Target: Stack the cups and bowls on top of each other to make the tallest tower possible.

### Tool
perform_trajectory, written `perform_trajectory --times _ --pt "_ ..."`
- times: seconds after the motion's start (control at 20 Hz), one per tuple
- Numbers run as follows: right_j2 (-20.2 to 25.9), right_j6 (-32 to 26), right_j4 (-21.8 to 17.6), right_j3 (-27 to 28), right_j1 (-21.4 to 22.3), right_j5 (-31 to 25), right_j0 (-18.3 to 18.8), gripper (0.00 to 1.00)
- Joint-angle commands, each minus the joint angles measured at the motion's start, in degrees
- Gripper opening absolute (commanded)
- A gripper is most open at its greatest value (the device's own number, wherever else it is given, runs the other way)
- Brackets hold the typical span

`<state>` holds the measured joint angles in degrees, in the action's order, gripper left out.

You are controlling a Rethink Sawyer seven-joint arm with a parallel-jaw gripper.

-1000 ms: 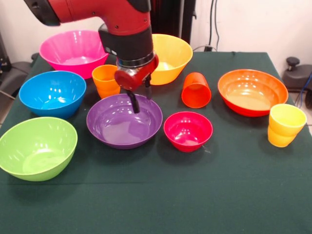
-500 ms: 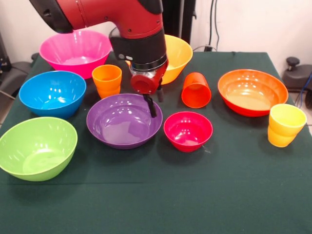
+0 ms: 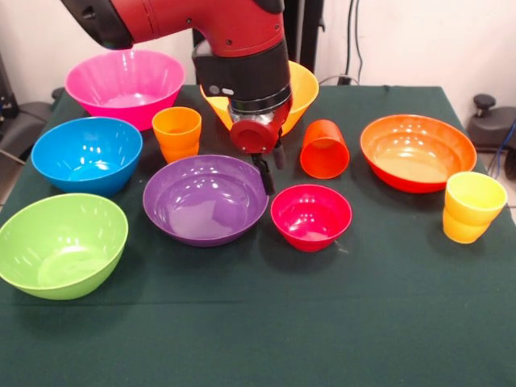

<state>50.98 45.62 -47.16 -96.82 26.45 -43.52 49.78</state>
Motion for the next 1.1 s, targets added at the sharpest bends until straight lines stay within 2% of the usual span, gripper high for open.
perform_trajectory --times 0.05,0.25,0.4,0.55,0.8,0.85,1.1 --pt "-0.66 -9.7 -3.98 4.44 2.31 -1.51 -3.08 1.0" --pt "-2.23 -6.26 -4.88 4.98 3.95 -0.85 -4.47 1.0" --pt "-2.44 -7.66 -5.43 5.34 3.68 -0.85 -4.67 1.0" --pt "-2.23 -11.11 -5.72 5.57 3.35 -1.95 -4.26 1.0" --pt "-2.18 -18.67 -4.77 7.57 0.32 -6.71 -3.51 1.0" --pt "-2.46 -21.48 -5.5 8.5 0.01 -8.38 -3.86 1.0" --pt "-4.68 -26.94 -10.14 11.12 1.0 -11.74 -5.58 1.0"
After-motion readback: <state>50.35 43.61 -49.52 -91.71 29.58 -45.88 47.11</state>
